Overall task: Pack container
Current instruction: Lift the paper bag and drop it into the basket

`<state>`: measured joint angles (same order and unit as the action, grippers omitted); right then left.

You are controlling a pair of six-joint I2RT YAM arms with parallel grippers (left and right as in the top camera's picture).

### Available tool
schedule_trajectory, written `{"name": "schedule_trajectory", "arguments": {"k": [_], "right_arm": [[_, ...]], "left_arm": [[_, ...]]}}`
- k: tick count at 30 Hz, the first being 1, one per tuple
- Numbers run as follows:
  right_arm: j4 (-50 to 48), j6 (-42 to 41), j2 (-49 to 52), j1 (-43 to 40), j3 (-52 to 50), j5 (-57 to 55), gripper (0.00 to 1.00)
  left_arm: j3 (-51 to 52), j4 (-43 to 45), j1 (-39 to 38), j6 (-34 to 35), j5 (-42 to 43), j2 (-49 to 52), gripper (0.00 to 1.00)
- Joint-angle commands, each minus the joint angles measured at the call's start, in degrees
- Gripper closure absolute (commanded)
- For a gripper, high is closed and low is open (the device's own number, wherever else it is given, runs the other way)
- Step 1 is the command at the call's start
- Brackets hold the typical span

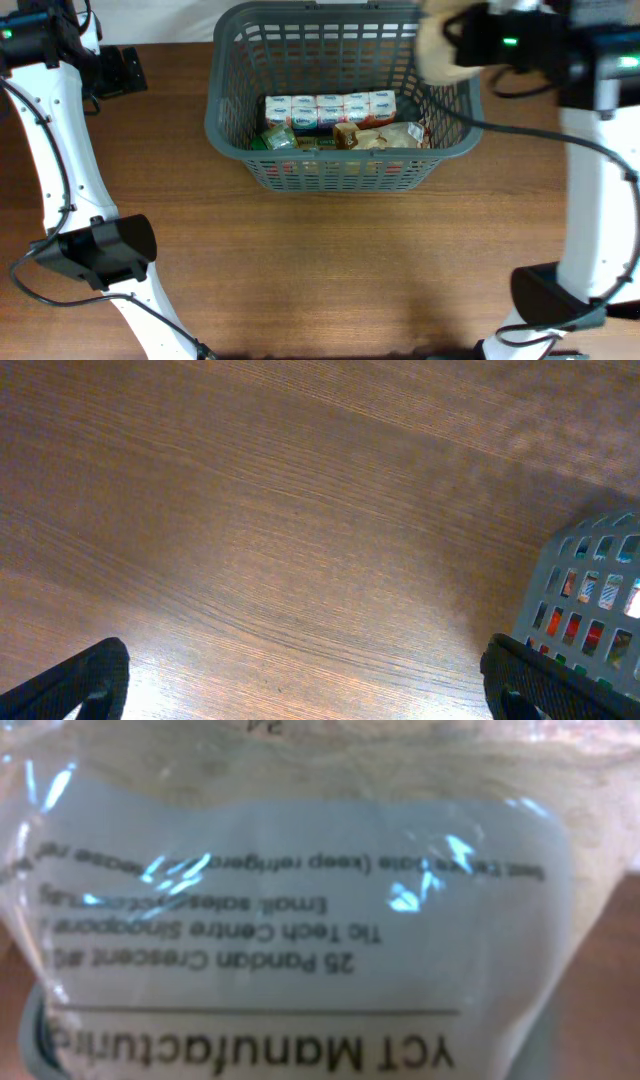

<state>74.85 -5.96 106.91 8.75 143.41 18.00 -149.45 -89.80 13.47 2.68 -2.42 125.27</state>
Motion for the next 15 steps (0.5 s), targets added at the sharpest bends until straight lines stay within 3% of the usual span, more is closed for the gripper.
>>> {"name": "schedule_trajectory", "arguments": {"k": [1, 8, 15], "right_arm": [[-2.75, 3.48, 4.85, 7.76, -0.15, -4.13, 0.96], [-3.23, 5.77, 13.90, 13.79, -0.15, -13.51, 0.96], [2.47, 5.75, 22.56, 14.40, -0.81, -6.99, 0.96]], "left_arm": [[0.44, -0.02, 0.20, 0.57, -0.22, 0.39, 0.01], [0.44, -0.02, 0.20, 0.57, -0.22, 0.39, 0.01], [0.44, -0.02, 0.20, 0.55, -0.22, 0.39, 0.01]]}}
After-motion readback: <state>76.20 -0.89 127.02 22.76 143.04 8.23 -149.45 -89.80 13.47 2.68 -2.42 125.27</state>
